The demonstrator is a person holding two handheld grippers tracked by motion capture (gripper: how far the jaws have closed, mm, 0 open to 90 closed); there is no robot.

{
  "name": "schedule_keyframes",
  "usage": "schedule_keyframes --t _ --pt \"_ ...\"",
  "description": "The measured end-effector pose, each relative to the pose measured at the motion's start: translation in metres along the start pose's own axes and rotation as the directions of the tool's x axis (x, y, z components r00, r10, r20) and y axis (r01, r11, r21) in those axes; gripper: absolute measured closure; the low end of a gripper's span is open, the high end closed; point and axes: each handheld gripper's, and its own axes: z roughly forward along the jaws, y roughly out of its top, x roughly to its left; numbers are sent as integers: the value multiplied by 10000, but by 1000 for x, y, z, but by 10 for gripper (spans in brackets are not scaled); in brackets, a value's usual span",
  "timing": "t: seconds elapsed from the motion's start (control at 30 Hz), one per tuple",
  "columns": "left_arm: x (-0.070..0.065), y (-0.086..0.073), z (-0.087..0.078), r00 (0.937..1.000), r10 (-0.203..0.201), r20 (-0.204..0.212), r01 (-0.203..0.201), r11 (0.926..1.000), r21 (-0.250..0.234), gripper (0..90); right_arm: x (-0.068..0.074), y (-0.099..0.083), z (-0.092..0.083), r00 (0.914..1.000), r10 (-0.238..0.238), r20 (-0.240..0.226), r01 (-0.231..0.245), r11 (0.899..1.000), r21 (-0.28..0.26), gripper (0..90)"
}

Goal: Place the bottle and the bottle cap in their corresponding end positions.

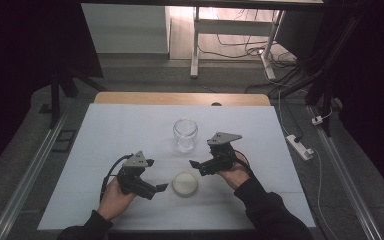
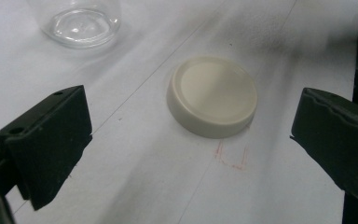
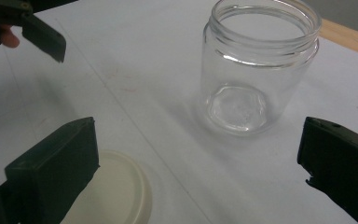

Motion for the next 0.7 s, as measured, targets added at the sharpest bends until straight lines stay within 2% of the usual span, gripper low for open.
schedule_keyframes --t 0.27,0.57,0.7 --pt "0 -8 -17 9993 -174 -343 166 9996 -234 0 8 -9 -19 10000 73 68 -73 9999 -99 0" --pt "1 -19 -35 9964 -419 -738 392 9985 -378 0 10 -23 -43 9995 136 283 -130 9997 -217 0" --pt "1 -25 -42 9946 -570 -864 532 9975 -456 0 9 -33 -54 9989 327 322 -320 9993 -207 0"
